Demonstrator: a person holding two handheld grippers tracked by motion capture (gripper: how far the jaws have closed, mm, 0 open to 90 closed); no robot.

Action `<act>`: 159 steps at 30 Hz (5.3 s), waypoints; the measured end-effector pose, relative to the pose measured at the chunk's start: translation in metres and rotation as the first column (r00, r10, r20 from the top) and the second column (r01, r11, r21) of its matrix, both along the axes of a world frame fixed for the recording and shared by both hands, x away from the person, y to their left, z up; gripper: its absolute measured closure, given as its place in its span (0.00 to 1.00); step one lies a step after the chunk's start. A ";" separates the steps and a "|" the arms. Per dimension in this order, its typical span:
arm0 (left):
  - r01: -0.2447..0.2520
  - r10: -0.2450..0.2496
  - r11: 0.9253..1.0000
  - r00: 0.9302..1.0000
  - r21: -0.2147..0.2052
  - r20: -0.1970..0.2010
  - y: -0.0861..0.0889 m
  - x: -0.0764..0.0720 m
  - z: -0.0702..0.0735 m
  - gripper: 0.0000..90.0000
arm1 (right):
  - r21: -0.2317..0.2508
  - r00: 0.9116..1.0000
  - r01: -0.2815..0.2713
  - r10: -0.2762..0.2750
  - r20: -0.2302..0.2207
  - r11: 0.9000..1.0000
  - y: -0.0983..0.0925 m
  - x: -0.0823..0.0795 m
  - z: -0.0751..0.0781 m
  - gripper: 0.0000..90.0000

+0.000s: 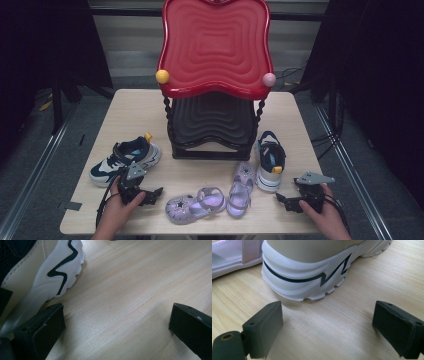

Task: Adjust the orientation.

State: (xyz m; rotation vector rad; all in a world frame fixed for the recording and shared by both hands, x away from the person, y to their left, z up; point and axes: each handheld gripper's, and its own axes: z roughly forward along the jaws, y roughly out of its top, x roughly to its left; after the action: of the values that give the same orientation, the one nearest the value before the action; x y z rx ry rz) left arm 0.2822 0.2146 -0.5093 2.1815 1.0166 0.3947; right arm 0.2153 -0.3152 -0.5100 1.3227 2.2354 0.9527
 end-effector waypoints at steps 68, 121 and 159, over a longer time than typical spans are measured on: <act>0.373 -0.361 0.928 0.902 0.007 -0.236 -0.104 -0.043 0.069 0.28 | 0.000 1.000 0.000 0.000 0.000 1.000 0.000 0.000 0.000 0.10; 0.332 -0.339 0.932 0.940 0.148 0.025 -0.098 -0.009 0.083 0.88 | 0.000 1.000 0.000 0.000 0.000 1.000 0.000 0.000 0.000 0.10; 0.137 -0.139 0.990 0.973 -0.021 -0.182 -0.050 -0.010 0.043 0.45 | 0.001 1.000 0.005 -0.005 -0.005 1.000 0.000 0.000 0.000 0.10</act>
State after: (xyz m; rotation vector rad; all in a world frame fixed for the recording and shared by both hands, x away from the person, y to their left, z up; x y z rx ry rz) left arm 0.2719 0.1647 -0.4660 2.2975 0.9536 0.1268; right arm 0.2152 -0.3148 -0.5097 1.3327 2.2345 0.9494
